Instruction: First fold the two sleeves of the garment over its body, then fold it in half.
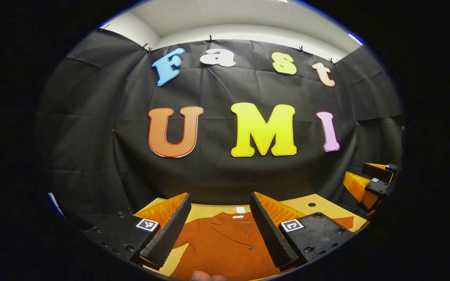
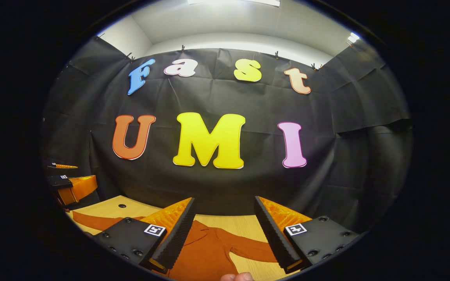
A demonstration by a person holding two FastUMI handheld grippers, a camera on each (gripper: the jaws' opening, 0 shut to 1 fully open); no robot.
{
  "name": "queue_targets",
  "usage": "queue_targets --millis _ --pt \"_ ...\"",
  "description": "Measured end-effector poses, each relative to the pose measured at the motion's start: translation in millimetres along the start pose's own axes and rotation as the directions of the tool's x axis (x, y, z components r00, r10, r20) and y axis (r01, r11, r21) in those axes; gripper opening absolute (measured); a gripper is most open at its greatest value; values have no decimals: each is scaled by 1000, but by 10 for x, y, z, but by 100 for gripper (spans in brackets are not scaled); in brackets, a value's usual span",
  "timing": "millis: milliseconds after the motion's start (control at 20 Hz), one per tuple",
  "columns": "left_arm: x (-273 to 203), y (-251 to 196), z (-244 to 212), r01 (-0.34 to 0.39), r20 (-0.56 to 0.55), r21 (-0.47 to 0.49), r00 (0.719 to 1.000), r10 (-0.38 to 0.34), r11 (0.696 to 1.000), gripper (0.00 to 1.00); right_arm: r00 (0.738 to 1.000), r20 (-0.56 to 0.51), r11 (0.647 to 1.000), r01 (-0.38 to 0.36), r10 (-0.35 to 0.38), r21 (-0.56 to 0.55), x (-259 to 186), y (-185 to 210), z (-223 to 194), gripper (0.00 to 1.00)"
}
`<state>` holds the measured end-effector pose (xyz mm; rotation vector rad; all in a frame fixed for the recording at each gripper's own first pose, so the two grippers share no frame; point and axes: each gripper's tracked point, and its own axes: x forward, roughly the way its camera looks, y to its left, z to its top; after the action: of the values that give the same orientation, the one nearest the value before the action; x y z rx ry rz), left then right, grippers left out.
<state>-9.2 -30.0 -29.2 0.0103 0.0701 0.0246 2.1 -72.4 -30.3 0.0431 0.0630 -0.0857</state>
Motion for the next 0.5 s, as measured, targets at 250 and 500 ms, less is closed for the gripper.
queue_targets --millis 250,500 --pt "-15 -225 -292 43 -79 20 996 -41 999 98 991 -100 996 94 -93 2 35 -670 -425 95" --pt "-22 -486 -621 98 -182 50 979 -88 994 98 935 -263 968 251 -239 11 36 -1781 -1302 95"
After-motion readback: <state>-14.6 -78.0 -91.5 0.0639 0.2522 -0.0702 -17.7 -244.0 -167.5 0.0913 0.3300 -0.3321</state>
